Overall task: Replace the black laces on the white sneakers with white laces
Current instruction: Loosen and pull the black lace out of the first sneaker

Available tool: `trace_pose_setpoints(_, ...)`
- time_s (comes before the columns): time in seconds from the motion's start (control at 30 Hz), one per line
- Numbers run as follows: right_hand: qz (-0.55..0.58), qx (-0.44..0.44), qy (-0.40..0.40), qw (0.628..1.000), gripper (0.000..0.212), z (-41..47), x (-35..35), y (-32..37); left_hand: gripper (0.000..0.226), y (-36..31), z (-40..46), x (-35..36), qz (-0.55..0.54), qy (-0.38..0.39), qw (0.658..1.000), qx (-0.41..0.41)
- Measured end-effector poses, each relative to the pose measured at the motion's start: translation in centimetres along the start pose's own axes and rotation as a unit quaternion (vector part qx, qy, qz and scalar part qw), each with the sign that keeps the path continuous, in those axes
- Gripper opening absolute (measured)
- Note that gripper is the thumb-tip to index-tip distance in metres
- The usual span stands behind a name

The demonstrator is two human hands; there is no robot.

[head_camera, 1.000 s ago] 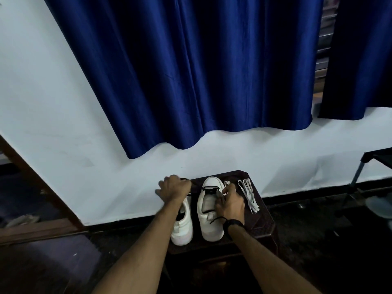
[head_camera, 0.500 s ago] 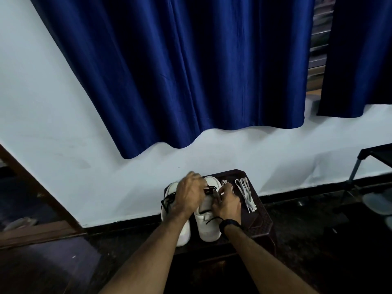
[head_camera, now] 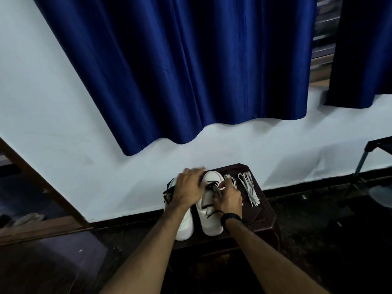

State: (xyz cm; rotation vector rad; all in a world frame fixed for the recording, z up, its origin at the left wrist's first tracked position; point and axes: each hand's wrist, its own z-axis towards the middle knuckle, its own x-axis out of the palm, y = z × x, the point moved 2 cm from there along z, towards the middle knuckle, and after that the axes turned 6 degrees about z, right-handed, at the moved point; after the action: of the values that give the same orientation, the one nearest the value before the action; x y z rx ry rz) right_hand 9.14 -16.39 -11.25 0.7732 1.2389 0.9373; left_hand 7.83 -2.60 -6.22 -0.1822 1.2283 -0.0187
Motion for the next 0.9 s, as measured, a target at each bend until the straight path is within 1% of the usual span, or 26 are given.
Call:
trace_pose_setpoints(0.03,0.001,-0.001,0.002,1.0,0.021,0.0,0.0,-0.1,0.038,-0.7,0.1,0.7,0.024,0.076,0.995,0.058)
trace_pose_setpoints(0.07,0.005,0.001,0.002,1.0,0.023,-0.1,0.0,-0.1,0.033,-1.1,0.0,1.2,0.065,0.121,0.986,0.094)
trace_pose_setpoints(0.1,0.01,0.004,-0.001,1.0,0.023,-0.1,-0.1,-0.2,0.028,-1.4,-0.1,1.7,0.094,0.132,0.981,0.108)
trace_pose_setpoints(0.13,0.017,0.006,-0.006,1.0,0.022,-0.2,-0.1,-0.2,0.024,-1.5,-0.2,1.9,0.097,0.116,0.984,0.097)
trace_pose_setpoints(0.2,0.026,0.003,-0.016,1.0,0.02,-0.3,-0.2,-0.2,0.018,-1.7,-0.4,2.1,0.074,0.06,0.993,0.068)
trace_pose_setpoints(0.23,0.028,-0.001,-0.019,0.999,0.019,-0.2,-0.2,-0.2,0.014,-1.9,-0.4,1.9,0.066,0.028,0.995,0.067)
trace_pose_setpoints(0.3,0.029,-0.008,-0.022,0.999,0.017,0.0,-0.2,-0.2,0.005,-2.1,-0.4,1.3,0.054,-0.05,0.995,0.069)
trace_pose_setpoints(0.33,0.027,-0.01,-0.023,0.999,0.018,0.0,-0.3,-0.3,0.009,-2.0,-0.5,0.9,0.046,-0.093,0.993,0.056)
trace_pose_setpoints(0.37,0.024,-0.012,-0.025,0.999,0.018,0.0,-0.3,-0.4,0.015,-1.8,-0.4,0.3,0.031,-0.14,0.989,0.029)
trace_pose_setpoints(0.4,0.022,-0.013,-0.028,0.999,0.019,0.1,-0.3,-0.4,0.018,-1.5,-0.3,-0.7,0.003,-0.193,0.981,-0.016)
trace_pose_setpoints(0.43,0.021,-0.014,-0.03,0.999,0.019,0.1,-0.3,-0.4,0.019,-0.9,-0.1,-2.1,-0.044,-0.253,0.963,-0.082)
trace_pose_setpoints(0.47,0.023,-0.013,-0.031,0.999,0.019,0.1,-0.2,-0.4,0.018,-0.2,0.3,-3.6,-0.108,-0.31,0.93,-0.165)
trace_pose_setpoints(0.5,0.027,-0.012,-0.032,0.999,0.02,0.0,-0.2,-0.3,0.019,0.8,0.8,-5.0,-0.167,-0.345,0.891,-0.244)
trace_pose_setpoints(0.53,0.029,-0.011,-0.03,0.999,0.021,0.0,-0.2,-0.4,0.019,1.8,1.3,-6.0,-0.2,-0.357,0.86,-0.303)
trace_pose_setpoints(0.57,0.028,-0.011,-0.027,0.999,0.023,-0.1,-0.2,-0.4,0.019,2.7,1.6,-6.8,-0.208,-0.348,0.848,-0.342)
trace_pose_setpoints(0.6,0.023,-0.013,-0.024,0.999,0.024,-0.1,-0.3,-0.4,0.018,3.5,1.8,-7.2,-0.207,-0.32,0.849,-0.365)
trace_pose_setpoints(0.67,0.004,-0.026,-0.019,0.999,0.024,-0.2,-0.3,-0.3,0.016,4.4,1.4,-6.8,-0.192,-0.243,0.868,-0.388)
trace_pose_setpoints(0.7,-0.004,-0.033,-0.017,0.999,0.023,-0.2,-0.3,-0.2,0.021,4.3,0.8,-6.1,-0.17,-0.215,0.879,-0.39)
trace_pose_setpoints(0.73,-0.015,-0.042,-0.014,0.999,0.021,-0.2,-0.3,0.0,0.03,4.2,0.1,-5.3,-0.14,-0.198,0.893,-0.379)
trace_pose_setpoints(0.77,-0.031,-0.054,-0.012,0.998,0.021,-0.2,-0.2,0.0,0.037,3.9,-0.6,-4.3,-0.121,-0.189,0.908,-0.353)
trace_pose_setpoints(0.8,-0.053,-0.066,-0.007,0.996,0.023,-0.1,-0.1,-0.1,0.038,3.2,-1.1,-3.4,-0.109,-0.178,0.927,-0.312)
trace_pose_setpoints(0.87,-0.091,-0.091,0.013,0.992,0.031,0.4,0.2,-0.2,0.034,1.6,-1.9,-1.1,-0.075,-0.116,0.968,-0.208)
trace_pose_setpoints(0.9,-0.11,-0.107,0.022,0.988,0.035,0.7,0.2,-0.3,0.033,1.0,-2.3,0.1,-0.046,-0.085,0.981,-0.168)
